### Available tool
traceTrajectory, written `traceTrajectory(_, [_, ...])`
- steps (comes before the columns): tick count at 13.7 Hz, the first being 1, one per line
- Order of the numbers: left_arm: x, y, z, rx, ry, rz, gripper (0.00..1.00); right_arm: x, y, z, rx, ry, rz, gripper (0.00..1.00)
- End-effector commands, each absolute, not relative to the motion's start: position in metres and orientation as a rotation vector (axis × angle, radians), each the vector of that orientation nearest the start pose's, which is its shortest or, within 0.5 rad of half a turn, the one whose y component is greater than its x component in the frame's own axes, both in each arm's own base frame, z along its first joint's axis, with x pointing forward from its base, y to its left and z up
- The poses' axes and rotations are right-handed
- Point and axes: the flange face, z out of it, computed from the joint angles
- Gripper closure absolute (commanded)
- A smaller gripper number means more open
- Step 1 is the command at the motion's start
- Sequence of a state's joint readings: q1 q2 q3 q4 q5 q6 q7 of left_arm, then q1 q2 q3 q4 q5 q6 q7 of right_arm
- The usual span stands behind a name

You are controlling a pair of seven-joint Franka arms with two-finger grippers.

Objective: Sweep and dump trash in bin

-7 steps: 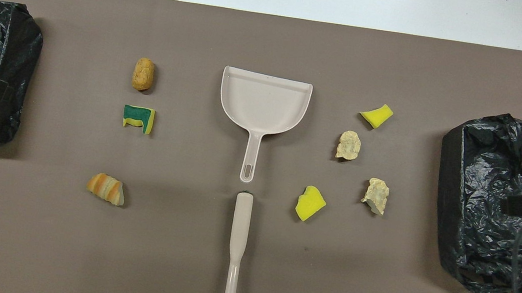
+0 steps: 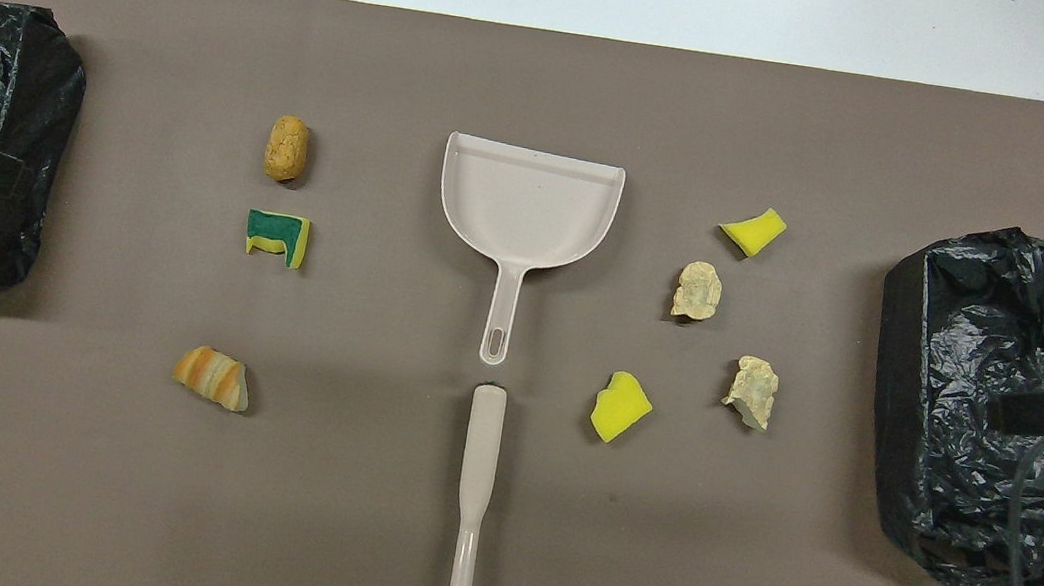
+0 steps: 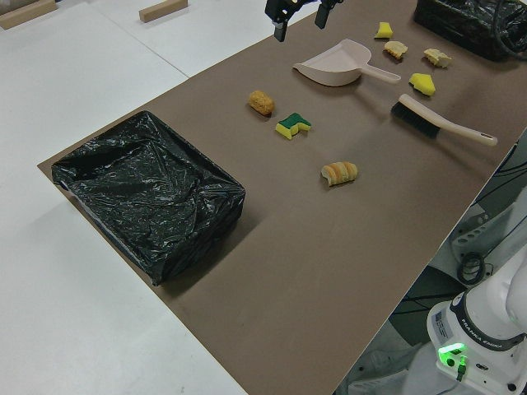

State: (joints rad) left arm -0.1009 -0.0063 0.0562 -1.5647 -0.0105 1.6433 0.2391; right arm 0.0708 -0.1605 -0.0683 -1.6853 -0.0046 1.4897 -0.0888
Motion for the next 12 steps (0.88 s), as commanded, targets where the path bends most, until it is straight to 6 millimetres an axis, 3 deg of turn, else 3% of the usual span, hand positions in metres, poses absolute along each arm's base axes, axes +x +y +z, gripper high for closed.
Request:
traceTrajectory(1, [0.562,-0.029,0.637,-3.104,0.431,-0.159,0.00,0.489,-0.004,0.647,-3.118,-0.158,0.057,0.00])
traceTrajectory(7, [0.555,-0.046,0.625,-3.103,0.477,-0.126,0.00,0.486,0.004,0.643,-3.119,-0.165,0.067,0.00])
traceTrajectory(9, [0.551,-0.063,0.620,-3.104,0.492,-0.109,0.00,0.487,0.004,0.643,-3.119,-0.170,0.069,0.00])
traceTrajectory(12, [0.536,-0.108,0.598,-3.109,0.507,-0.048,0.00,0.487,0.004,0.641,-3.118,-0.172,0.074,0.00])
